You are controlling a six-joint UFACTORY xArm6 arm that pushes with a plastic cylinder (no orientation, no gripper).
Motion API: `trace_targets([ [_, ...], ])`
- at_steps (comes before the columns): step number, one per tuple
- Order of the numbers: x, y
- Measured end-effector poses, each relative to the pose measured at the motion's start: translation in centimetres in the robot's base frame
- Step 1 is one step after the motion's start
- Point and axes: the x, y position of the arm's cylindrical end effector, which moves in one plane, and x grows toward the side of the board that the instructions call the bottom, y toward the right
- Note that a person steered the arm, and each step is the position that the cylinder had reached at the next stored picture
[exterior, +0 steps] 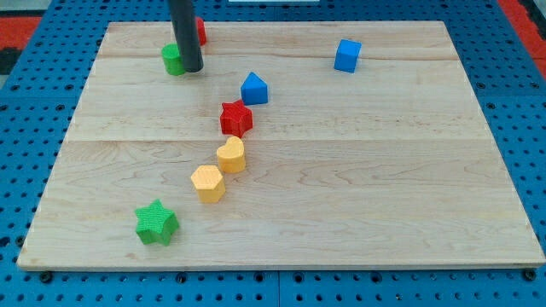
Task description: Push the blue triangle and red star vertically below green circle
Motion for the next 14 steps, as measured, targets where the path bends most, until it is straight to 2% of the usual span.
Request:
trace_targets([
  [1, -2.3, 1.9],
  [3, -2.2, -5.7],
  [4, -2.1, 4.0],
  [5, 0.2, 14.6],
  [6, 4.2, 16.7],
  [9, 4.9, 0.7],
  [11, 8.1, 4.7],
  [13, 7.7, -4.5],
  [14, 7.5, -7.0],
])
